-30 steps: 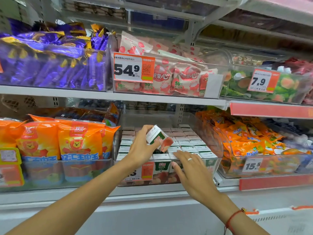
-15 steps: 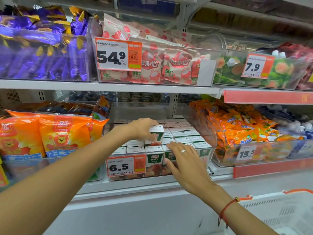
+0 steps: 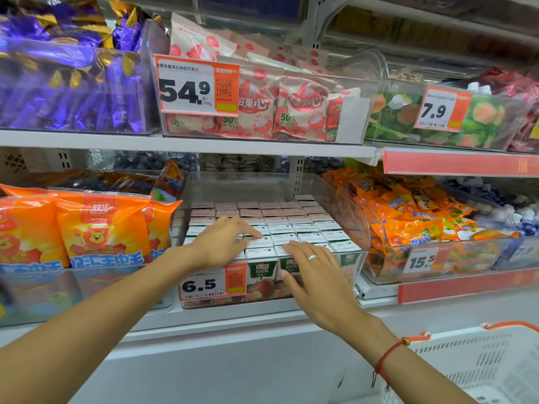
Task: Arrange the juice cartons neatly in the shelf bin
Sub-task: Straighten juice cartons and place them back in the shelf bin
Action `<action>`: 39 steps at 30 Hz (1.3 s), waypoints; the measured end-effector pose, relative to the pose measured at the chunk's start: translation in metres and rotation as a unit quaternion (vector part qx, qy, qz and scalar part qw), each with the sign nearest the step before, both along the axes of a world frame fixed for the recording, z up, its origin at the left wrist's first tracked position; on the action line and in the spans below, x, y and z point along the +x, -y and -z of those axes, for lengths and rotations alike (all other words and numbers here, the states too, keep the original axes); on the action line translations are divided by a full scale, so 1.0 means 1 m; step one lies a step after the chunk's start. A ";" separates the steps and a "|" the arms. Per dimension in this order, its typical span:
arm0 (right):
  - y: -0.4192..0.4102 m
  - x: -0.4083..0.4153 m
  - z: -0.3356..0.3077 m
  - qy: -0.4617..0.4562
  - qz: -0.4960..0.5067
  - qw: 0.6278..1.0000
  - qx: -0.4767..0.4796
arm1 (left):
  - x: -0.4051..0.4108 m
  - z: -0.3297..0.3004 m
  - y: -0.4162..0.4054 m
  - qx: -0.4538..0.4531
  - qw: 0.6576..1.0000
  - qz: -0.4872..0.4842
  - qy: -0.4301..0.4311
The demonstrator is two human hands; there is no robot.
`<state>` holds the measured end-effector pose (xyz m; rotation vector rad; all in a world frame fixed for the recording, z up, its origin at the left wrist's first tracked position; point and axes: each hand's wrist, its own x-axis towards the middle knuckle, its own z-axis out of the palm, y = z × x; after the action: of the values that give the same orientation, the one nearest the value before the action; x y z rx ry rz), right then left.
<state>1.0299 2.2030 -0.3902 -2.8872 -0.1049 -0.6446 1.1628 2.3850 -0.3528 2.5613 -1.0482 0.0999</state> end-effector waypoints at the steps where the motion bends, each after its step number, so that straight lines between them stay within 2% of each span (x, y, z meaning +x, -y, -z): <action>1: 0.000 0.000 0.000 0.000 0.000 1.000 0.000 | 0.001 0.000 0.001 0.005 1.000 -0.001 -0.001; 8: 0.001 0.001 0.001 -0.001 0.000 1.000 -0.006 | 0.017 -0.016 0.006 0.010 0.997 0.006 -0.072; 12: 0.002 0.002 0.003 0.003 0.002 1.000 0.001 | 0.033 -0.027 0.014 0.106 0.994 -0.009 0.003; 16: 0.003 0.002 0.004 0.008 0.001 1.000 0.001 | 0.043 -0.040 0.022 0.173 0.985 -0.010 0.017; 27: 0.003 0.005 0.004 0.017 0.001 1.000 -0.004 | 0.045 -0.043 0.029 0.226 0.974 -0.004 0.012; 30: 0.003 0.005 0.004 0.015 -0.001 1.000 -0.008 | 0.041 -0.043 0.025 0.183 0.983 0.005 0.018; 34: 0.004 0.005 0.003 0.013 -0.003 1.000 -0.016 | 0.032 -0.049 0.013 0.015 0.999 -0.033 -0.003; 37: 0.003 0.004 0.001 0.007 0.000 1.000 -0.021 | 0.021 -0.046 0.006 -0.093 0.993 -0.070 -0.037; 39: 0.002 0.004 -0.001 0.000 0.001 1.000 -0.017 | 0.010 -0.041 0.004 -0.139 0.986 -0.088 -0.019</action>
<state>1.0337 2.2006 -0.3888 -2.9214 -0.1140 -0.6485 1.1724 2.3807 -0.3115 2.3850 -0.7339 0.2251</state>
